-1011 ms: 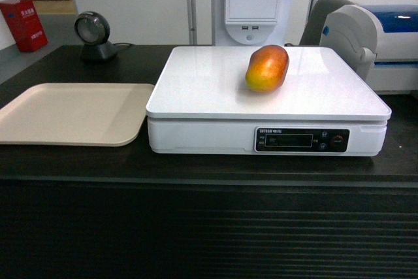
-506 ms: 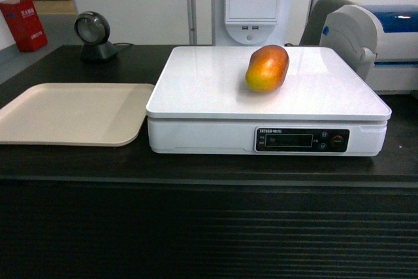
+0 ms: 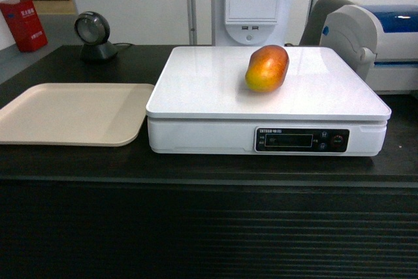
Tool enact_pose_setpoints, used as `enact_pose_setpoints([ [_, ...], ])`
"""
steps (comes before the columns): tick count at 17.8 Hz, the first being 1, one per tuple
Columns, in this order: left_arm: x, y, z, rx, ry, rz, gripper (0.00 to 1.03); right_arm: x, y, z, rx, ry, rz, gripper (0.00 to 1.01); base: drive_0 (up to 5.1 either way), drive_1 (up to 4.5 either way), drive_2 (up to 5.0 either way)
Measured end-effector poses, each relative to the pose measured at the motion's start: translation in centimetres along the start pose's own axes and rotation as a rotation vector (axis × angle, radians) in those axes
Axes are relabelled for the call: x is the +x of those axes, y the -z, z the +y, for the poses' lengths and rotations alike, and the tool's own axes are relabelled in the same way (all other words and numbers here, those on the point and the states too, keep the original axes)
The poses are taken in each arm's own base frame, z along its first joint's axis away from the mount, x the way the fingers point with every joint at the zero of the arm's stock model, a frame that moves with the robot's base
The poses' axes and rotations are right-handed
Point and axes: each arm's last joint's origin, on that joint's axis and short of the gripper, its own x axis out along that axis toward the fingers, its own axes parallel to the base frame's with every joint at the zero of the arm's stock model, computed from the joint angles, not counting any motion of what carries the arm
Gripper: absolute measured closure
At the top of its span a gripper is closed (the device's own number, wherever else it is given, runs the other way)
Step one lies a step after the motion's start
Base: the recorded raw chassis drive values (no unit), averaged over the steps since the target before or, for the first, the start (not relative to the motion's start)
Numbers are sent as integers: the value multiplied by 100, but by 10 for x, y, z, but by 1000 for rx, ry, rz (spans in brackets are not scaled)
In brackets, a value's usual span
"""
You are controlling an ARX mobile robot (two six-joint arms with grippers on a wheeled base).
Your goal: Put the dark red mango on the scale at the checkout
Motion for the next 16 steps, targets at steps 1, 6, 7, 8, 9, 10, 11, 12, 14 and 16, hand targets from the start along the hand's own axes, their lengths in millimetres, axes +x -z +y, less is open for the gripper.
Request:
enact_pose_setpoints([
  [1,0,0,0,0,0,0,5,0,0,0,0,0,0,3,0,0,0],
  [6,0,0,0,0,0,0,5,0,0,0,0,0,0,3,0,0,0],
  [7,0,0,0,0,0,0,5,0,0,0,0,0,0,3,0,0,0],
  [8,0,0,0,0,0,0,5,0,0,0,0,0,0,3,0,0,0],
  [9,0,0,0,0,0,0,5,0,0,0,0,0,0,3,0,0,0],
  [10,0,0,0,0,0,0,5,0,0,0,0,0,0,3,0,0,0],
  [11,0,0,0,0,0,0,5,0,0,0,0,0,0,3,0,0,0],
  [12,0,0,0,0,0,0,5,0,0,0,0,0,0,3,0,0,0],
  [14,0,0,0,0,0,0,5,0,0,0,0,0,0,3,0,0,0],
  [16,0,0,0,0,0,-2,5,0,0,0,0,0,-2,3,0,0,0],
])
